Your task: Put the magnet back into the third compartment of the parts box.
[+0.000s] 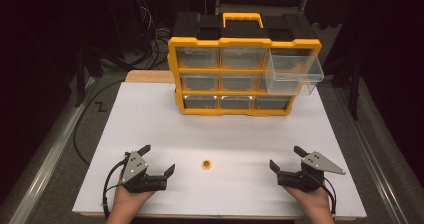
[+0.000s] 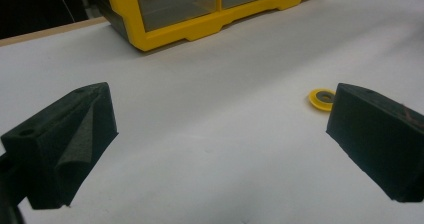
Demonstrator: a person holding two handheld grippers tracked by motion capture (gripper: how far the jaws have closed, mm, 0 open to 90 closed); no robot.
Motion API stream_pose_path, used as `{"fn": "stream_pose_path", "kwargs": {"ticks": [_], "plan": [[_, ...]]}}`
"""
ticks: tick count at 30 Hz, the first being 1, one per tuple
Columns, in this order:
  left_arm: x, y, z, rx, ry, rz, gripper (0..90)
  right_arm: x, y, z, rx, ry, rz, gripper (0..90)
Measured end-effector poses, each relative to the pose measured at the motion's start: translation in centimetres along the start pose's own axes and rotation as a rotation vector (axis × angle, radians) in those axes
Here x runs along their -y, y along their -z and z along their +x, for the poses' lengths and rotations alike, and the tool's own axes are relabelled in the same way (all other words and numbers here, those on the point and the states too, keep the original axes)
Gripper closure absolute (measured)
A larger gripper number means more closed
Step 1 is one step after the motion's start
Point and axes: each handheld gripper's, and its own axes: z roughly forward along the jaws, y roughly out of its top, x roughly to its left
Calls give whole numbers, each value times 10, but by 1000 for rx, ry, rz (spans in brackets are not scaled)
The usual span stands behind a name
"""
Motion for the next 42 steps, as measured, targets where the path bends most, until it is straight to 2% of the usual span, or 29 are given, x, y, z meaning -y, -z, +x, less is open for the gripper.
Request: {"fn": "stream_pose_path", "kwargs": {"ticks": [9, 22, 31, 42], "plan": [[1, -2, 1, -2, 16, -4, 9, 1, 2, -4, 10, -10, -1, 9], [2, -1, 2, -8, 18, -11, 9, 2, 0, -2, 25, 6, 6, 8], [2, 0, 2, -4, 20, -15, 8, 1, -6, 1, 7, 23, 20, 8], [3, -1, 3, 0, 21, -17, 8, -2, -20, 8, -25, 48, 51, 8]]}}
